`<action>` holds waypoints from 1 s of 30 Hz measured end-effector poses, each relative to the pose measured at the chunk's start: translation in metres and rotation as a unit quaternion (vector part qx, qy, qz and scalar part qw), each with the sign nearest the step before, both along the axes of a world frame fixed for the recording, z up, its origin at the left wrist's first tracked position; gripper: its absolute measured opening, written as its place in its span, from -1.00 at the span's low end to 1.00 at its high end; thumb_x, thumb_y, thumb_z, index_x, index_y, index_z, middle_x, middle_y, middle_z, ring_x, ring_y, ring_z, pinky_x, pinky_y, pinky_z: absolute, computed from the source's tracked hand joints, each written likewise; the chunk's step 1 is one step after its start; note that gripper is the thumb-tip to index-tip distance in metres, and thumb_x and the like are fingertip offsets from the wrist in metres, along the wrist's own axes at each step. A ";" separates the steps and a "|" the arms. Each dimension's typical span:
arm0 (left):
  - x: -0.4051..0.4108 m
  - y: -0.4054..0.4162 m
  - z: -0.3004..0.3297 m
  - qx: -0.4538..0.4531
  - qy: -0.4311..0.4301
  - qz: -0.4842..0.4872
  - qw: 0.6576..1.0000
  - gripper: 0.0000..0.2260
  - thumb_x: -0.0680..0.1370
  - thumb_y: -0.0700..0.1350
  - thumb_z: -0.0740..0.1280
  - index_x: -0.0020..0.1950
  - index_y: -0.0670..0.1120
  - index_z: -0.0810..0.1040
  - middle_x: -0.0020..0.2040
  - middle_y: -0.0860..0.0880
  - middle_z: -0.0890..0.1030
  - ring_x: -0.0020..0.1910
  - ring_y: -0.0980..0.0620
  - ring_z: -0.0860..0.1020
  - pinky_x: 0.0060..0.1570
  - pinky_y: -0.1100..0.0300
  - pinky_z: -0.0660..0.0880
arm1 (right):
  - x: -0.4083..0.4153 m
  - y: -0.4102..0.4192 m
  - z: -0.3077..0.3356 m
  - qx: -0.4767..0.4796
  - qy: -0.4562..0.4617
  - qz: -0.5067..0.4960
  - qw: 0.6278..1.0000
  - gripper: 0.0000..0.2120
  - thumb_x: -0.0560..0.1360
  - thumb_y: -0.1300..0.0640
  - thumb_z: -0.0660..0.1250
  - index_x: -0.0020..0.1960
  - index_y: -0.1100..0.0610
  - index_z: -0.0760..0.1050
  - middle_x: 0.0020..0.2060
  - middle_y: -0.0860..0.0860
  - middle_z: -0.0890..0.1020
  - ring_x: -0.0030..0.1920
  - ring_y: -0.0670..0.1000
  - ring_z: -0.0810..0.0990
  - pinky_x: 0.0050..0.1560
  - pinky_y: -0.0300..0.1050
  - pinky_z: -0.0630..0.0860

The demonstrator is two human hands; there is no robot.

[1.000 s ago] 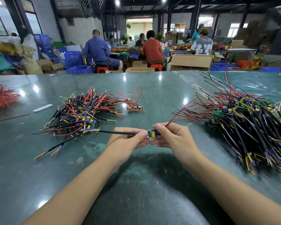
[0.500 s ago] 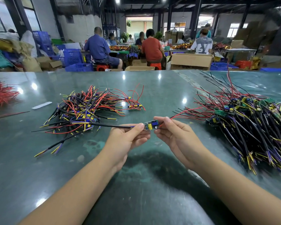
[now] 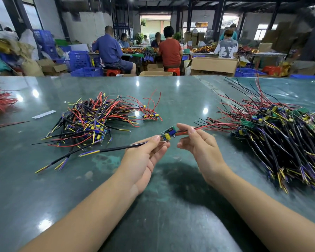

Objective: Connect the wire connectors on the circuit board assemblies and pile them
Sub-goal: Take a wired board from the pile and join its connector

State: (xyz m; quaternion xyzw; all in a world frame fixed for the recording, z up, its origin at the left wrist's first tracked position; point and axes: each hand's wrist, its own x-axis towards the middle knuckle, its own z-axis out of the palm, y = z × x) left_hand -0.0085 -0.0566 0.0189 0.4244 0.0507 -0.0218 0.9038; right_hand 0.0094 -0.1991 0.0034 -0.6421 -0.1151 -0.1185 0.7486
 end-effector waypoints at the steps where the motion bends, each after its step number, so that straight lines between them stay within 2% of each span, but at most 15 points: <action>1: 0.000 0.001 0.001 -0.009 0.006 0.002 1.000 -0.88 0.55 -0.33 0.26 -0.16 -0.29 0.56 -0.32 -0.14 0.67 -0.35 0.05 0.66 -0.38 0.36 0.54 | -0.001 0.000 0.000 -0.045 -0.019 -0.011 0.999 -0.74 0.63 0.22 0.10 0.05 0.08 0.57 -0.07 0.01 0.63 -0.29 -0.09 0.55 -0.05 -0.14 0.53; 2: 0.001 0.003 0.002 -0.017 0.012 0.005 1.000 -0.88 0.55 -0.33 0.26 -0.16 -0.30 0.55 -0.33 -0.14 0.67 -0.36 0.06 0.66 -0.38 0.36 0.54 | -0.003 0.000 0.001 -0.099 -0.045 -0.025 0.994 -0.73 0.63 0.24 0.10 -0.02 0.10 0.58 -0.02 -0.04 0.62 -0.24 -0.10 0.56 -0.02 -0.11 0.53; 4: 0.002 0.006 0.003 -0.027 0.020 0.011 0.999 -0.88 0.55 -0.34 0.26 -0.16 -0.29 0.55 -0.33 -0.14 0.66 -0.36 0.06 0.66 -0.39 0.36 0.54 | -0.003 -0.001 0.001 -0.206 -0.101 -0.053 0.972 -0.66 0.62 0.27 0.12 -0.23 0.23 0.58 0.06 -0.11 0.59 0.00 -0.17 0.57 0.11 -0.07 0.51; 5: 0.003 0.007 0.003 -0.026 0.020 0.011 0.999 -0.88 0.55 -0.34 0.26 -0.16 -0.29 0.55 -0.33 -0.14 0.66 -0.36 0.06 0.66 -0.39 0.36 0.54 | -0.002 -0.002 0.000 -0.235 -0.118 -0.065 0.962 -0.64 0.61 0.28 0.13 -0.28 0.29 0.56 0.08 -0.11 0.58 0.08 -0.19 0.54 0.15 -0.06 0.48; 6: 0.003 0.007 0.003 -0.020 0.019 0.009 1.000 -0.87 0.55 -0.34 0.26 -0.17 -0.29 0.55 -0.33 -0.14 0.66 -0.36 0.06 0.66 -0.39 0.36 0.54 | -0.001 -0.003 -0.001 -0.238 -0.122 -0.073 0.961 -0.64 0.61 0.29 0.13 -0.28 0.34 0.56 0.09 -0.10 0.59 0.07 -0.17 0.55 0.15 -0.06 0.48; 8: 0.002 0.005 0.001 -0.007 0.013 -0.001 1.000 -0.87 0.55 -0.34 0.26 -0.17 -0.29 0.56 -0.32 -0.14 0.67 -0.35 0.05 0.66 -0.38 0.36 0.54 | 0.001 -0.002 0.000 -0.161 -0.080 -0.066 0.981 -0.69 0.61 0.30 0.13 -0.16 0.30 0.60 0.09 -0.02 0.62 -0.15 -0.11 0.57 0.01 -0.11 0.52; 10: 0.002 0.002 0.000 0.004 0.005 -0.004 1.000 -0.88 0.54 -0.33 0.27 -0.16 -0.29 0.56 -0.31 -0.15 0.67 -0.34 0.05 0.66 -0.37 0.36 0.54 | 0.001 -0.001 0.003 -0.026 -0.019 -0.037 0.999 -0.70 0.62 0.29 0.11 -0.08 0.17 0.61 -0.06 0.07 0.65 -0.34 -0.09 0.53 -0.18 -0.22 0.52; 13: 0.006 0.002 -0.001 0.023 0.005 0.027 0.999 -0.89 0.55 -0.34 0.27 -0.14 -0.29 0.55 -0.35 -0.12 0.66 -0.38 0.07 0.65 -0.38 0.36 0.54 | 0.007 -0.007 0.007 0.114 0.030 -0.068 0.991 -0.66 0.61 0.28 0.09 -0.15 0.15 0.61 -0.35 0.01 0.59 -0.46 -0.09 0.48 -0.35 -0.31 0.46; 16: 0.011 0.008 -0.003 0.039 0.008 0.061 0.997 -0.89 0.55 -0.35 0.26 -0.14 -0.29 0.54 -0.38 -0.10 0.65 -0.40 0.08 0.64 -0.38 0.37 0.54 | 0.014 -0.014 0.009 0.178 0.072 -0.130 0.973 -0.69 0.58 0.28 0.14 -0.22 0.18 0.60 -0.43 0.02 0.52 -0.49 -0.10 0.43 -0.44 -0.33 0.42; 20: 0.009 0.006 -0.005 0.044 0.003 0.059 0.997 -0.90 0.55 -0.35 0.27 -0.14 -0.30 0.55 -0.36 -0.11 0.65 -0.39 0.07 0.64 -0.37 0.36 0.55 | 0.017 -0.015 0.007 0.200 0.097 -0.159 0.962 -0.71 0.56 0.29 0.13 -0.23 0.20 0.57 -0.45 0.01 0.49 -0.50 -0.11 0.41 -0.47 -0.33 0.39; 23: 0.009 0.006 -0.006 0.039 -0.002 0.075 0.996 -0.91 0.55 -0.35 0.27 -0.13 -0.30 0.55 -0.31 -0.14 0.64 -0.38 0.07 0.64 -0.35 0.35 0.55 | 0.014 -0.014 0.009 0.193 0.100 -0.145 0.965 -0.71 0.57 0.25 0.13 -0.22 0.20 0.57 -0.44 0.02 0.49 -0.47 -0.10 0.41 -0.45 -0.33 0.40; 26: 0.010 0.009 -0.004 0.041 -0.016 0.075 0.996 -0.91 0.55 -0.34 0.27 -0.13 -0.29 0.55 -0.31 -0.13 0.66 -0.36 0.06 0.65 -0.34 0.35 0.55 | 0.011 -0.012 0.011 0.173 0.104 -0.062 0.977 -0.73 0.59 0.10 0.16 -0.13 0.17 0.58 -0.40 -0.02 0.54 -0.44 -0.10 0.43 -0.38 -0.32 0.44; 28: 0.008 0.007 -0.005 0.067 -0.034 0.049 0.996 -0.89 0.55 -0.33 0.27 -0.13 -0.27 0.56 -0.31 -0.10 0.67 -0.34 0.07 0.65 -0.33 0.35 0.55 | 0.008 -0.007 0.009 0.132 0.106 0.015 0.986 -0.72 0.58 -0.01 0.18 -0.05 0.13 0.58 -0.34 -0.04 0.58 -0.43 -0.11 0.47 -0.32 -0.30 0.46; 30: 0.005 0.004 -0.006 0.101 -0.054 0.020 0.993 -0.89 0.55 -0.31 0.28 -0.13 -0.25 0.59 -0.28 -0.09 0.68 -0.31 0.07 0.66 -0.31 0.34 0.55 | 0.006 -0.002 0.005 0.080 0.093 0.053 0.991 -0.70 0.55 -0.05 0.18 -0.01 0.11 0.60 -0.29 -0.02 0.61 -0.41 -0.11 0.49 -0.28 -0.29 0.48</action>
